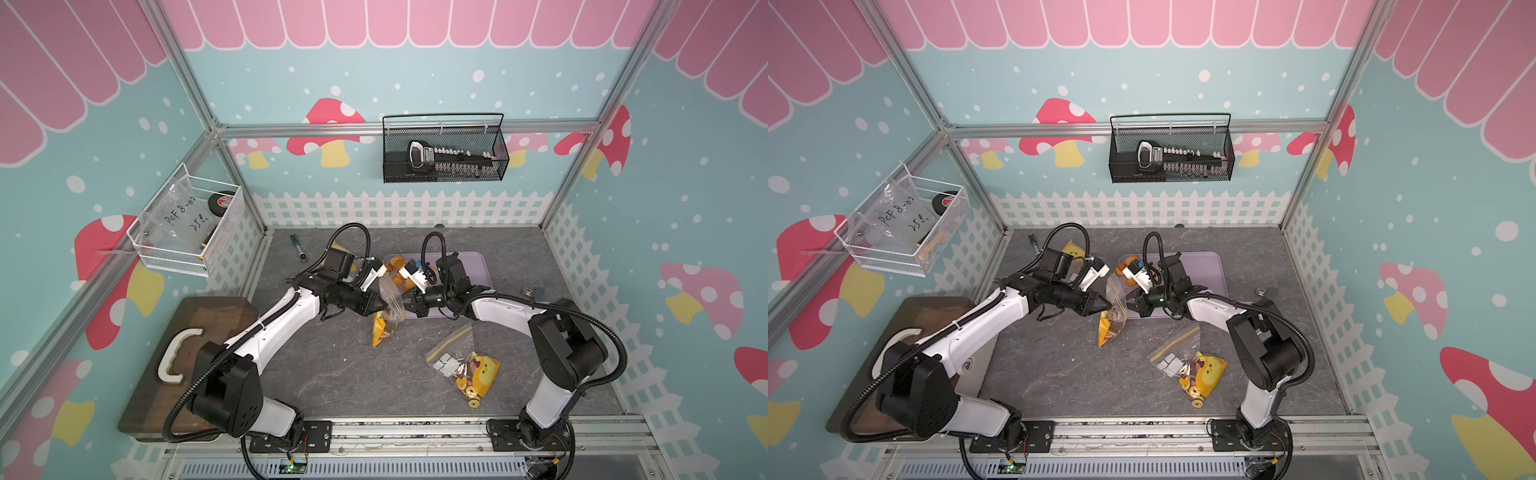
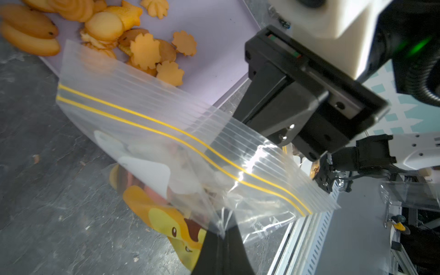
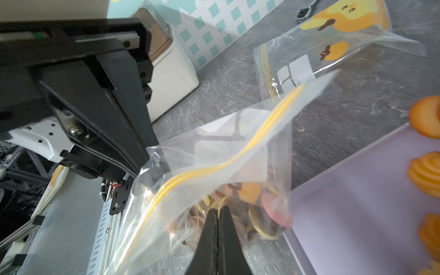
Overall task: Pour cookies out of the ziploc bag
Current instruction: Open the ziploc bag at the center of the board.
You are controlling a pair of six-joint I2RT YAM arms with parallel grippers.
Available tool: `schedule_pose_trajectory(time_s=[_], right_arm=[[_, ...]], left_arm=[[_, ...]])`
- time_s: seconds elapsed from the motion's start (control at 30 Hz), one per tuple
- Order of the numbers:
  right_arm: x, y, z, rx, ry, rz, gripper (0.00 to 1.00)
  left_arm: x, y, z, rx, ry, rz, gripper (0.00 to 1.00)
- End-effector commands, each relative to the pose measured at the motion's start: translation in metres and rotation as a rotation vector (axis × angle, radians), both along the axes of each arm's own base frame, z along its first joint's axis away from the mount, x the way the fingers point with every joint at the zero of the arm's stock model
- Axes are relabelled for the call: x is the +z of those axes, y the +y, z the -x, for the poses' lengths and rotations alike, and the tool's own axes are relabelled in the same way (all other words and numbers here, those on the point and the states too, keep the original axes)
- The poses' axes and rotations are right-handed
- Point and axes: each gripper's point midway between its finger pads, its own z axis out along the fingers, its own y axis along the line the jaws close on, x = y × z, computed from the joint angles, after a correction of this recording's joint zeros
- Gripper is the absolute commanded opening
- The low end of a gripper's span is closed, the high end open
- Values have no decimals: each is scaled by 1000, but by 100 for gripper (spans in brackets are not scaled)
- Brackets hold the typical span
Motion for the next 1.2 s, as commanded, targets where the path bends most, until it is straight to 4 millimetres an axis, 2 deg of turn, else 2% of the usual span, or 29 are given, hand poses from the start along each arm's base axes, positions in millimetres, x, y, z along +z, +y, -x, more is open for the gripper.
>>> schedule_pose_trajectory(time_s=[0.0,0.17,0.2,0.27,0.3,0.37,0.47,0.57,0.7,0.8,0.9,1.03,1.17], right_arm=[[-19,-10,-15,-86,18,82,0],[-26,-8,-14,-85,56,80,0],[-25,-6,-12,-69,61,69,4],[-19,-2,-8,-50,51,38,30],[-16,-1,-6,-45,44,28,40],[-12,0,-1,-29,27,23,56],[-7,2,1,-17,18,10,69],[-6,6,2,11,37,0,74],[-2,11,5,55,53,-28,75],[6,17,11,92,64,-67,73],[14,25,16,132,73,-107,60],[14,34,22,183,112,-132,32],[13,35,20,174,115,-137,0]], left_arm=[[5,11,-6,43,-53,-22,0],[11,6,-3,21,-56,19,0],[12,5,-3,15,-56,27,0],[16,2,-2,2,-57,46,0],[19,1,-1,-5,-57,56,0],[24,-2,1,-22,-56,81,0],[31,-9,7,-64,-41,134,0],[43,-17,14,-111,-27,204,0],[59,-25,18,-142,-9,272,0],[64,-26,18,-147,-12,285,0],[64,-26,17,-146,-11,284,0],[64,-26,17,-147,-9,285,0],[64,-24,17,-137,-14,274,0]])
